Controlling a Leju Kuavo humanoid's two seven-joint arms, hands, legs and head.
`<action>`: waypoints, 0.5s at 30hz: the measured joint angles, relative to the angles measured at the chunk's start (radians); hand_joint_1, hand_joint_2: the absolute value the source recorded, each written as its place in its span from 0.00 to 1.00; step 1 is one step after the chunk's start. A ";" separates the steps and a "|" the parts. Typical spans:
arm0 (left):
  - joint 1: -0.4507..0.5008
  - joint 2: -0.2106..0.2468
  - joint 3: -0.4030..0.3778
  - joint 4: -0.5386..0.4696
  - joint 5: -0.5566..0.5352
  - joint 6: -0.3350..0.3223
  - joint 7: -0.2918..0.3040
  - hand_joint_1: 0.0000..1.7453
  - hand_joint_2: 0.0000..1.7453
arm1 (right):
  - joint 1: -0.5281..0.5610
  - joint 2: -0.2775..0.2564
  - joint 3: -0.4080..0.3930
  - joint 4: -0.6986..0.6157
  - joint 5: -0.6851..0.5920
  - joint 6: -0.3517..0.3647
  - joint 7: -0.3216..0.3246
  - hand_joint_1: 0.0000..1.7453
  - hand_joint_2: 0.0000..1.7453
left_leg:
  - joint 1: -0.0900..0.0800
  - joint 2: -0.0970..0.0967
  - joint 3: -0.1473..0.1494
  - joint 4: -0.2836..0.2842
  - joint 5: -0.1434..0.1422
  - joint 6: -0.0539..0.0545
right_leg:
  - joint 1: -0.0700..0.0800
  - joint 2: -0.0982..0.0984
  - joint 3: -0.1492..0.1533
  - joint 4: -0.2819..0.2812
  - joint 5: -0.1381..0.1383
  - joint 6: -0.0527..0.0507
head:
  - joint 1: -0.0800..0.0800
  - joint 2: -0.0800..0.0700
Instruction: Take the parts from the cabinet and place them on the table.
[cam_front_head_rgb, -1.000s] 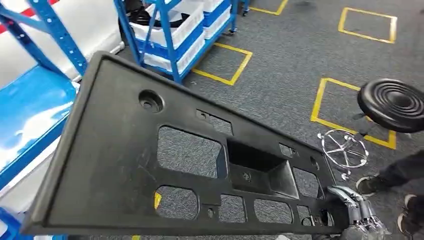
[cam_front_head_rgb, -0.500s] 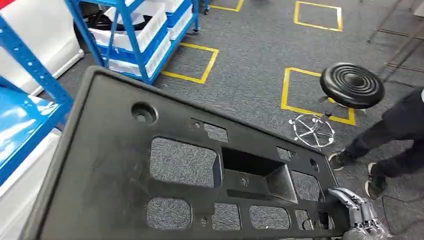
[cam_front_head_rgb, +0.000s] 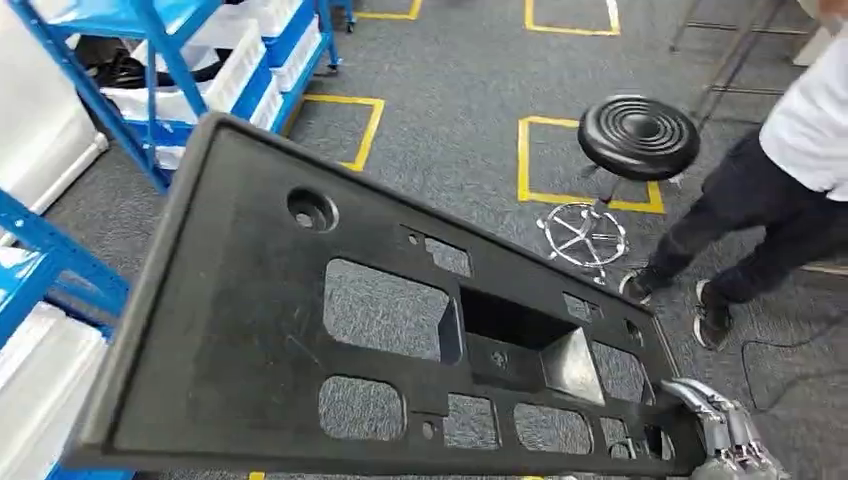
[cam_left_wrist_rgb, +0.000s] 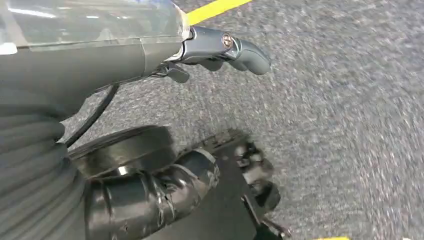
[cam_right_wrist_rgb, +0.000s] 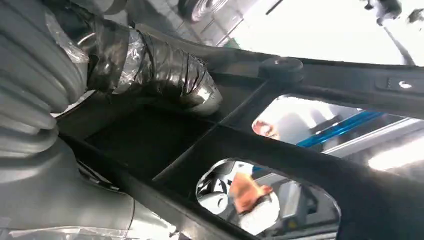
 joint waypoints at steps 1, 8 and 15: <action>0.000 0.000 0.000 0.000 0.000 0.000 0.000 0.00 1.00 | 0.000 0.000 0.000 0.000 0.000 0.000 0.000 1.00 1.00 | 0.000 -0.001 -0.005 0.010 -0.005 0.000 | 0.000 0.002 0.000 0.000 0.000 0.000 | 0.000 0.000; 0.010 -0.001 -0.001 0.000 -0.018 0.014 0.011 0.00 1.00 | 0.051 0.001 -0.010 -0.021 -0.027 0.000 0.000 1.00 1.00 | 0.004 -0.086 0.043 -0.146 0.111 0.011 | 0.000 0.122 -0.013 0.014 0.004 0.022 | 0.001 0.000; 0.013 -0.013 -0.003 0.000 -0.024 0.018 0.011 0.00 1.00 | 0.070 0.001 -0.016 -0.032 -0.027 0.000 0.000 1.00 1.00 | 0.003 0.000 0.047 -0.164 0.124 0.050 | 0.000 0.028 -0.123 0.250 -0.128 0.052 | 0.002 0.000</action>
